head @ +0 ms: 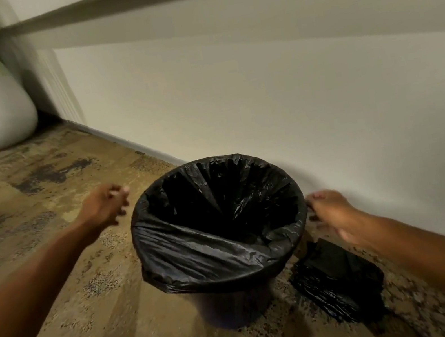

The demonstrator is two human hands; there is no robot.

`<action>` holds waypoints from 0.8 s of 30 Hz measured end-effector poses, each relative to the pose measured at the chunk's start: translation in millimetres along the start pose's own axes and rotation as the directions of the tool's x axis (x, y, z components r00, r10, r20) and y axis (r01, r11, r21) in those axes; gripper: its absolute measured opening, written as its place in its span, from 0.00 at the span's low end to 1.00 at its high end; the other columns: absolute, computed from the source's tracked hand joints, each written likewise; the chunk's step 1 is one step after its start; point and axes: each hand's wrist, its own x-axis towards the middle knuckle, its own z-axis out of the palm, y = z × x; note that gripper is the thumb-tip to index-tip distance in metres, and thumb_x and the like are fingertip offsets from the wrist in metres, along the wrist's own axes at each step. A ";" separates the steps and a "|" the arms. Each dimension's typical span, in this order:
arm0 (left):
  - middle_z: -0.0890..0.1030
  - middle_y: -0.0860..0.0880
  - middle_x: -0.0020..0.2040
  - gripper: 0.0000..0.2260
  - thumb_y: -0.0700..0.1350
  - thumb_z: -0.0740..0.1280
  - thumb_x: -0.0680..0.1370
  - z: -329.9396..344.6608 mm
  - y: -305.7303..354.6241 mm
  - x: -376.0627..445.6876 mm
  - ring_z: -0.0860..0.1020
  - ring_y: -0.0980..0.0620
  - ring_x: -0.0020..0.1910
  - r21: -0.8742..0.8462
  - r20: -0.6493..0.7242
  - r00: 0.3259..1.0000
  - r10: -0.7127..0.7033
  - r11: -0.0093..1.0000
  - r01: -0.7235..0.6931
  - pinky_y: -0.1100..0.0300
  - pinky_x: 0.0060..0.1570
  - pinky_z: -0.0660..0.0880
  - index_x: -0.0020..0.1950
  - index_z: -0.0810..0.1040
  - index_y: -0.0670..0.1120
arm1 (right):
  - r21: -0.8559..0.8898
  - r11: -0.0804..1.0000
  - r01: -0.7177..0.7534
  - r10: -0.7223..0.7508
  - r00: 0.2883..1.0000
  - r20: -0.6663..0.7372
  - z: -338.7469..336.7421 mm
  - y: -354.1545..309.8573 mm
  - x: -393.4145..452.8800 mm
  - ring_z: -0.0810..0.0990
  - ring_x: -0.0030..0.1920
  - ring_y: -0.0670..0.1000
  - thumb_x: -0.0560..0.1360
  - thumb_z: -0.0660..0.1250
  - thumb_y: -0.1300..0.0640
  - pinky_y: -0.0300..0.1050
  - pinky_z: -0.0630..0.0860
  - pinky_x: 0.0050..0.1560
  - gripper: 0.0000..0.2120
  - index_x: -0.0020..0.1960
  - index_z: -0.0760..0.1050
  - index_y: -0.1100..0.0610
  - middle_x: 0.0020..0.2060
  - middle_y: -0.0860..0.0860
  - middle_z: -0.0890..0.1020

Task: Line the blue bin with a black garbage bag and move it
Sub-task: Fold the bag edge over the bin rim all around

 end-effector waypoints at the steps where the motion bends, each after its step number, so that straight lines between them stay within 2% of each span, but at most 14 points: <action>1: 0.79 0.39 0.50 0.12 0.46 0.61 0.82 -4.6 12.1 -0.9 0.79 0.36 0.50 0.051 -0.098 0.992 0.076 0.996 -0.072 0.51 0.41 0.77 0.58 0.75 0.39 | -0.069 0.992 0.103 -0.108 0.992 -0.070 -4.4 -9.4 -0.2 0.79 0.51 0.55 0.80 0.63 0.55 0.57 0.79 0.56 0.09 0.56 0.76 0.57 0.53 0.55 0.81; 3: 0.80 0.44 0.49 0.12 0.46 0.62 0.81 -8.5 42.4 -7.0 0.79 0.42 0.47 0.196 -0.227 0.924 0.307 0.944 -0.266 0.54 0.42 0.75 0.58 0.77 0.39 | -0.195 0.922 0.336 -0.368 0.915 -0.163 -11.0 -31.9 -6.2 0.78 0.52 0.51 0.79 0.63 0.53 0.48 0.74 0.55 0.11 0.59 0.75 0.56 0.54 0.50 0.79; 4: 0.80 0.46 0.48 0.12 0.46 0.63 0.81 -6.1 57.6 -15.1 0.79 0.45 0.47 0.245 -0.219 0.880 0.421 0.897 -0.368 0.55 0.43 0.76 0.58 0.78 0.39 | -0.249 0.857 0.452 -0.499 0.848 -0.177 -12.2 -44.1 -10.9 0.77 0.51 0.50 0.79 0.64 0.53 0.44 0.72 0.52 0.10 0.58 0.76 0.55 0.53 0.49 0.79; 6: 0.81 0.48 0.48 0.10 0.46 0.64 0.80 4.4 80.0 -30.2 0.79 0.50 0.46 0.274 -0.090 0.817 0.570 0.803 -0.530 0.58 0.45 0.78 0.56 0.80 0.41 | -0.354 0.693 0.628 -0.698 0.707 -0.112 -10.2 -66.1 -20.4 0.78 0.49 0.48 0.79 0.65 0.54 0.38 0.71 0.47 0.08 0.54 0.78 0.55 0.50 0.49 0.79; 8: 0.82 0.50 0.49 0.10 0.48 0.64 0.80 18.6 96.8 -44.9 0.80 0.55 0.47 0.251 0.180 0.783 0.596 0.741 -0.622 0.56 0.49 0.79 0.55 0.81 0.45 | -0.426 0.544 0.723 -0.755 0.643 0.129 -2.7 -84.0 -29.5 0.78 0.48 0.47 0.78 0.65 0.55 0.34 0.72 0.47 0.07 0.53 0.80 0.55 0.49 0.49 0.80; 9: 0.82 0.51 0.51 0.11 0.50 0.62 0.81 28.0 103.2 -52.9 0.80 0.56 0.49 0.249 0.347 0.752 0.561 0.717 -0.650 0.54 0.53 0.79 0.56 0.81 0.46 | -0.450 0.492 0.745 -0.708 0.643 0.291 3.6 -89.8 -33.2 0.79 0.49 0.46 0.78 0.65 0.54 0.35 0.73 0.49 0.08 0.54 0.80 0.55 0.50 0.49 0.81; 11: 0.80 0.50 0.61 0.17 0.54 0.58 0.82 48.3 110.3 -67.3 0.78 0.54 0.59 0.272 0.630 0.679 0.377 0.711 -0.648 0.55 0.62 0.74 0.65 0.77 0.47 | -0.499 0.409 0.764 -0.518 0.645 0.562 19.7 -95.0 -40.0 0.79 0.52 0.46 0.78 0.66 0.51 0.41 0.76 0.56 0.10 0.57 0.79 0.53 0.54 0.49 0.82; 12: 0.77 0.50 0.65 0.20 0.56 0.56 0.82 56.6 111.8 -73.2 0.75 0.53 0.63 0.314 0.715 0.650 0.258 0.712 -0.628 0.56 0.65 0.70 0.69 0.74 0.48 | -0.528 0.353 0.772 -0.421 0.635 0.648 27.9 -96.4 -43.0 0.79 0.54 0.47 0.78 0.65 0.49 0.44 0.75 0.58 0.12 0.59 0.79 0.53 0.55 0.49 0.82; 14: 0.74 0.49 0.70 0.24 0.60 0.52 0.82 70.3 110.2 -80.2 0.72 0.51 0.67 0.410 0.802 0.596 0.018 0.709 -0.573 0.56 0.68 0.65 0.71 0.72 0.49 | -0.603 0.217 0.768 -0.219 0.640 0.736 42.7 -94.7 -44.8 0.78 0.59 0.50 0.78 0.64 0.45 0.47 0.74 0.61 0.18 0.64 0.76 0.51 0.59 0.50 0.80; 16: 0.73 0.49 0.72 0.25 0.60 0.49 0.83 75.9 106.2 -86.2 0.70 0.50 0.69 0.493 0.828 0.535 -0.169 0.675 -0.549 0.54 0.71 0.61 0.72 0.72 0.49 | -0.681 0.088 0.727 -0.033 0.685 0.728 52.4 -90.0 -40.1 0.75 0.64 0.54 0.78 0.62 0.41 0.51 0.72 0.64 0.24 0.69 0.72 0.52 0.64 0.51 0.77; 18: 0.73 0.48 0.71 0.24 0.58 0.49 0.82 76.6 100.8 -90.7 0.71 0.48 0.67 0.534 0.830 0.495 -0.257 0.624 -0.571 0.51 0.71 0.61 0.70 0.73 0.48 | -0.742 0.012 0.671 0.053 0.740 0.670 59.7 -85.5 -33.4 0.71 0.68 0.57 0.77 0.62 0.40 0.54 0.69 0.67 0.28 0.72 0.69 0.52 0.68 0.53 0.74; 21: 0.75 0.45 0.68 0.20 0.51 0.53 0.82 76.9 95.9 -95.0 0.73 0.48 0.60 0.565 0.815 0.496 -0.298 0.593 -0.573 0.54 0.62 0.65 0.67 0.75 0.45 | -0.765 -0.040 0.643 0.063 0.766 0.640 72.1 -80.2 -24.1 0.68 0.70 0.59 0.77 0.63 0.39 0.56 0.68 0.68 0.29 0.73 0.68 0.53 0.70 0.55 0.72; 24: 0.76 0.43 0.67 0.18 0.48 0.55 0.81 79.0 98.1 -95.5 0.73 0.46 0.57 0.596 0.784 0.523 -0.333 0.637 -0.489 0.56 0.57 0.65 0.66 0.75 0.43 | -0.765 -0.101 0.636 0.123 0.771 0.625 82.6 -74.0 -18.8 0.71 0.67 0.59 0.77 0.63 0.40 0.54 0.71 0.65 0.31 0.73 0.67 0.55 0.70 0.56 0.72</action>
